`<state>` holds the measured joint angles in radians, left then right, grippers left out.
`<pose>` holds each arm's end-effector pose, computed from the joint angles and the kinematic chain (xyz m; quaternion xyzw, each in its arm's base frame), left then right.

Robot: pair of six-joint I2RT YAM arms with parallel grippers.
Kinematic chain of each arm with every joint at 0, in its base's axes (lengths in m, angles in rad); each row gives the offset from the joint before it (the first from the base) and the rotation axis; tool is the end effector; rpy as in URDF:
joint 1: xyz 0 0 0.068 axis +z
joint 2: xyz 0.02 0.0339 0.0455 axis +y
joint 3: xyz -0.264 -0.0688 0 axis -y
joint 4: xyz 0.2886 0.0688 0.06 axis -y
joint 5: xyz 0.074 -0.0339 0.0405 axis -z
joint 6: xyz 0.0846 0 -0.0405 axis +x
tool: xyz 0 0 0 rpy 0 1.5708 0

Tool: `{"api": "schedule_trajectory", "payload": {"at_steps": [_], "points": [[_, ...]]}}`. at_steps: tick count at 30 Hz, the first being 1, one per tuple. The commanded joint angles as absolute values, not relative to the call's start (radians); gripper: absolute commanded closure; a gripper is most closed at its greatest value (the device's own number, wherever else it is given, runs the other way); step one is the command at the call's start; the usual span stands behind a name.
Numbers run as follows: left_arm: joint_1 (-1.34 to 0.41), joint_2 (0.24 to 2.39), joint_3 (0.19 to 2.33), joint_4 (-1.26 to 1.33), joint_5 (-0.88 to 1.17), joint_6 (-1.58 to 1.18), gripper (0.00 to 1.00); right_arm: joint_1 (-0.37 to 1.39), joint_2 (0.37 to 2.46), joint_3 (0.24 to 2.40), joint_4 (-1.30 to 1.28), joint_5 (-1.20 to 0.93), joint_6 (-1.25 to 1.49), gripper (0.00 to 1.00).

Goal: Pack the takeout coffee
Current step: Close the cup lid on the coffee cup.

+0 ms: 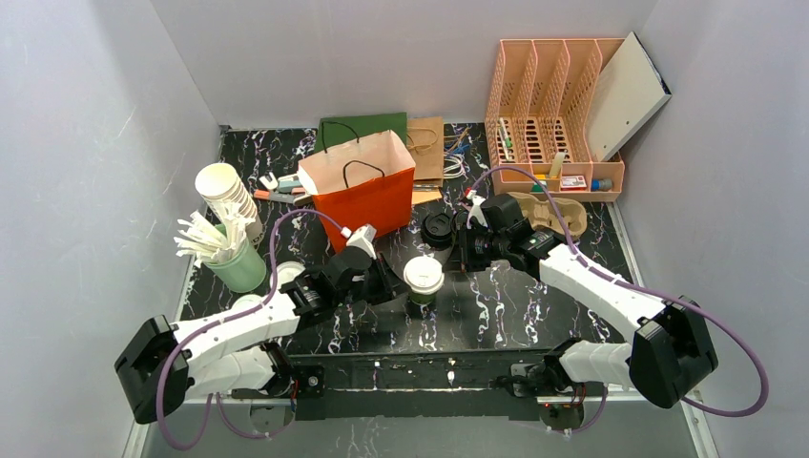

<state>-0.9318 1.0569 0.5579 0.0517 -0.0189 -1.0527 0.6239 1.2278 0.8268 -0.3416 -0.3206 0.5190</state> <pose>0.1893 -0.2522 0.1894 -0.0562 0.8444 -0.4416 0.2979 0.2555 0.2168 0.2004 -0.1115 0.8991 0.3377 0.2551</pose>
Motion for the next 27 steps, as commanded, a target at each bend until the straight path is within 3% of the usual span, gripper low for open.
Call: {"api": "schedule_trajectory", "payload": {"at_steps": [1,27], "points": [[-0.937,1.070,0.543,0.097,-0.048,-1.074,0.92,0.623,1.233,0.858,-0.334,-0.324,0.502,0.89],[-0.937,1.136,0.541,0.055,-0.086,-1.041,0.87,0.625,1.258,0.874,-0.404,-0.330,0.466,0.89]]}}
